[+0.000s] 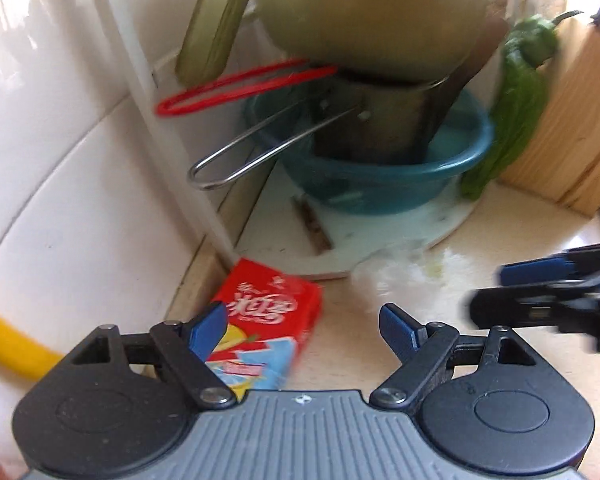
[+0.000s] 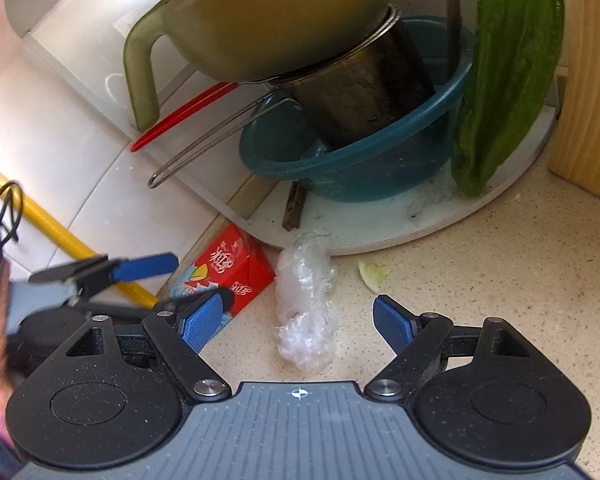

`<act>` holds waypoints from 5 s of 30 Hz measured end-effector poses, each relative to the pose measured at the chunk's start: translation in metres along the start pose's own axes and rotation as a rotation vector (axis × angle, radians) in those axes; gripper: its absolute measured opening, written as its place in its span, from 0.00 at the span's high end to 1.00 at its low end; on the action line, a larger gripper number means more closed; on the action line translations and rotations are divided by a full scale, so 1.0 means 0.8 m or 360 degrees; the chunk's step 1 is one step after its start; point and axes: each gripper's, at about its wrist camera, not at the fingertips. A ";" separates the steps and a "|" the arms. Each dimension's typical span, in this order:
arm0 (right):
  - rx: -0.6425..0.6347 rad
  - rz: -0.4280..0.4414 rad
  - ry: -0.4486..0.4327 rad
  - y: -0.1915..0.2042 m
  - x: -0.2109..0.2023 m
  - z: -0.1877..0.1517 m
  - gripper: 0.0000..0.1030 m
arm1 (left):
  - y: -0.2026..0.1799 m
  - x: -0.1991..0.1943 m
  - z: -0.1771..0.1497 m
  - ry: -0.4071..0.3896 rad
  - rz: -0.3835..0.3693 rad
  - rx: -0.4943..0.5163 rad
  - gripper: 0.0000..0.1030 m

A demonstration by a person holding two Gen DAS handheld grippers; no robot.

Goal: Collect trash
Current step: 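Grasp the red Ice Tea carton with the left gripper while the right gripper grasps the clear plastic bag, then carry the held carton and plastic bag off the counter down to the bin, then open both grippers to drop the carton and bag into the bin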

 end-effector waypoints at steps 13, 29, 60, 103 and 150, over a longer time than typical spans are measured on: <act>0.0012 0.0028 0.0041 -0.002 0.022 0.010 0.15 | 0.001 0.018 0.002 0.0165 -0.0347 0.0081 0.22; 0.0018 0.0073 0.0039 -0.004 0.008 0.007 0.15 | 0.007 0.058 -0.004 0.0454 -0.0270 0.0226 0.28; -0.0180 0.0215 0.0124 0.023 -0.058 -0.038 0.79 | -0.050 -0.090 -0.066 0.0060 -0.0174 -0.0315 0.39; -0.0742 0.0682 0.0775 0.281 -0.033 -0.280 0.79 | 0.009 -0.310 -0.360 0.0092 0.0435 -0.1044 0.39; -0.0845 0.0403 0.0966 0.285 0.097 -0.326 0.40 | 0.073 -0.208 -0.451 0.0485 0.0642 -0.1389 0.35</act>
Point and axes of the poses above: each gripper's, at about its wrist camera, not at the fingertips, and x roughly the way its jaws point, y to its left, z to its top, and after that the axes turned 8 degrees about z, right-handed
